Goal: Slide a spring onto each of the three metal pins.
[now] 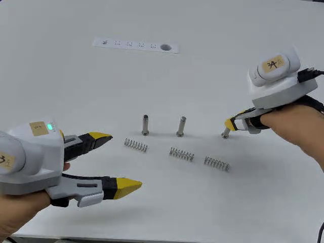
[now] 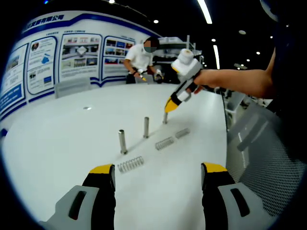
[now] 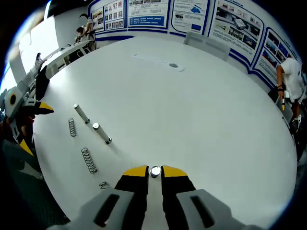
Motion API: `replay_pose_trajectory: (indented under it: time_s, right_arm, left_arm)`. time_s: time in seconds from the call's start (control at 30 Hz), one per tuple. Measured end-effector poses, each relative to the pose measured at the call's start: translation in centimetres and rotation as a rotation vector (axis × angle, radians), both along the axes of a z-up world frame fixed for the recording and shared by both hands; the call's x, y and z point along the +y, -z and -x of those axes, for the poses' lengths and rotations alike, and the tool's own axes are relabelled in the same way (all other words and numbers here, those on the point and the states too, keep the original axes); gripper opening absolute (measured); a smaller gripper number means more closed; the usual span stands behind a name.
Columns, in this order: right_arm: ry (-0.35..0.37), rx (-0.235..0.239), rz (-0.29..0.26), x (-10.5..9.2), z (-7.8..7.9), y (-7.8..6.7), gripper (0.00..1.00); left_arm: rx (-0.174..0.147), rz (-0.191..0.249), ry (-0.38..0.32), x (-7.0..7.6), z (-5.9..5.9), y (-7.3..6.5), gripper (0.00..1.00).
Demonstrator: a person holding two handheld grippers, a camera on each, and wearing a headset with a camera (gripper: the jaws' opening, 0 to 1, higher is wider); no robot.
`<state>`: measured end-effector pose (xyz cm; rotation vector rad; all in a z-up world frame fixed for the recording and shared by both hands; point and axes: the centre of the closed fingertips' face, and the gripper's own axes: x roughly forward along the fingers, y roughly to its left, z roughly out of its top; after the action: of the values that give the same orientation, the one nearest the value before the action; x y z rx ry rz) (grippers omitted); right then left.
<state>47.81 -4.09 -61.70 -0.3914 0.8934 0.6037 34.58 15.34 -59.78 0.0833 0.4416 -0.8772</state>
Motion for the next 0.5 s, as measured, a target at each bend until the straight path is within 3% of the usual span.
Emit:
replay_pose_trajectory:
  time_s: [0.5]
  right_arm:
    - [-0.042, -0.045, 0.000, 0.35, 0.03, -0.81, 0.19]
  left_arm:
    - [0.001, -0.003, 0.003, 0.04, 0.07, -0.04, 0.75]
